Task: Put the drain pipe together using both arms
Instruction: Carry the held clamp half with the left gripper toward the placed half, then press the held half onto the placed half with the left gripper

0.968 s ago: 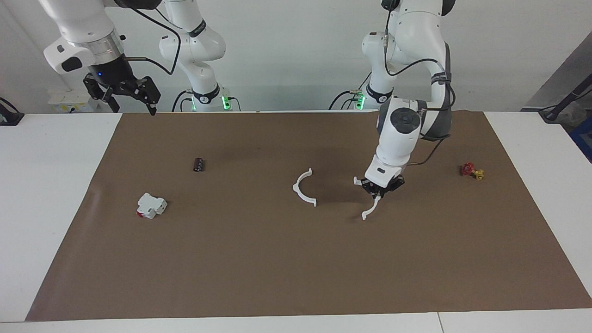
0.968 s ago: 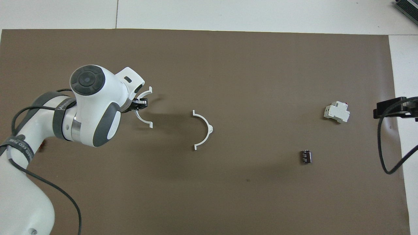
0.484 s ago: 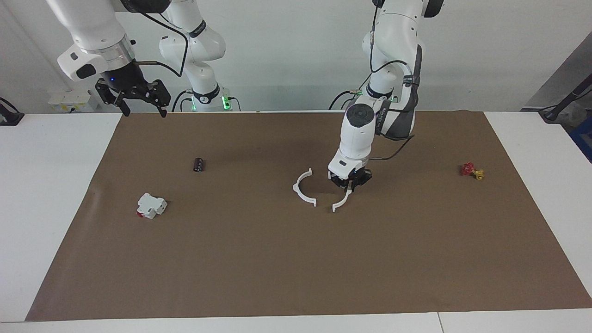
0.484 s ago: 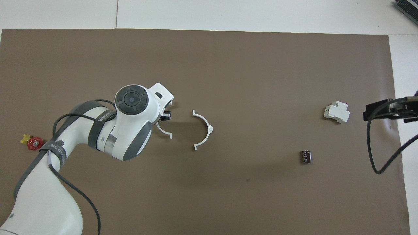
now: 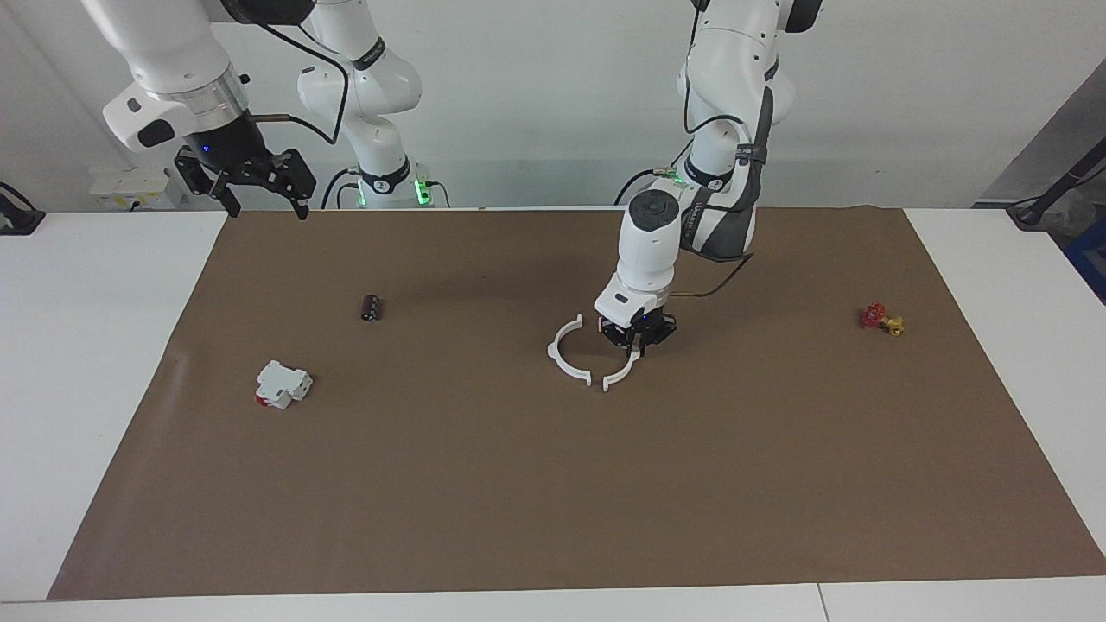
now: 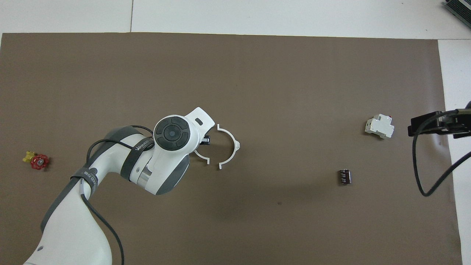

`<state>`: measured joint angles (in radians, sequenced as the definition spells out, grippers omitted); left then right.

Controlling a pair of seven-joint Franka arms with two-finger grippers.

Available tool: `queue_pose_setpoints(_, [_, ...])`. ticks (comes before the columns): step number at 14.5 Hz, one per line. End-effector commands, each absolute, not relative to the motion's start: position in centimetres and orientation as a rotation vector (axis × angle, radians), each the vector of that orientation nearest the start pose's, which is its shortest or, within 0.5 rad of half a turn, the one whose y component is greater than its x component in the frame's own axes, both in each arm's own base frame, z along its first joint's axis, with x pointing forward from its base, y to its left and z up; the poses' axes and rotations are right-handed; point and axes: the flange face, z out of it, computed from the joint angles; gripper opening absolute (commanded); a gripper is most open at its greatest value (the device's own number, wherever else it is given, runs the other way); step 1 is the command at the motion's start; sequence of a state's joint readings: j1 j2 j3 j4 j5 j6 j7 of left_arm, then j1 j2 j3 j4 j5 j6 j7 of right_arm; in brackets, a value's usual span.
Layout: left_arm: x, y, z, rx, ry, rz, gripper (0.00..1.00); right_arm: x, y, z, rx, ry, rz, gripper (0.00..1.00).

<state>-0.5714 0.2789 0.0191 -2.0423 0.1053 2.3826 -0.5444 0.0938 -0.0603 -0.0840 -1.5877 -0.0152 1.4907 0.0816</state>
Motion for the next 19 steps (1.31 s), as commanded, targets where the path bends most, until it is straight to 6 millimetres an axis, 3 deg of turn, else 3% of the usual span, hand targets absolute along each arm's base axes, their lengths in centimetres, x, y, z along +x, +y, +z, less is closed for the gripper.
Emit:
queue_pose_setpoints(1, [50.2,-31.9,30.3,-3.085,0.151,-0.181,0.00,52.5,-0.2,64.2,-3.127,0.104,0.073,1.00])
queue_pose_setpoints(11, [48.1,-33.6,29.9,-3.072,0.110,-0.133,0.00,52.7,-0.5,64.4,-3.133,0.120,0.042,1.00])
queue_pose_setpoints(19, [47.8,-33.5,29.7,-3.067,0.097,-0.120,0.00,52.7,0.4,64.4,-3.128,0.085,0.044,1.00])
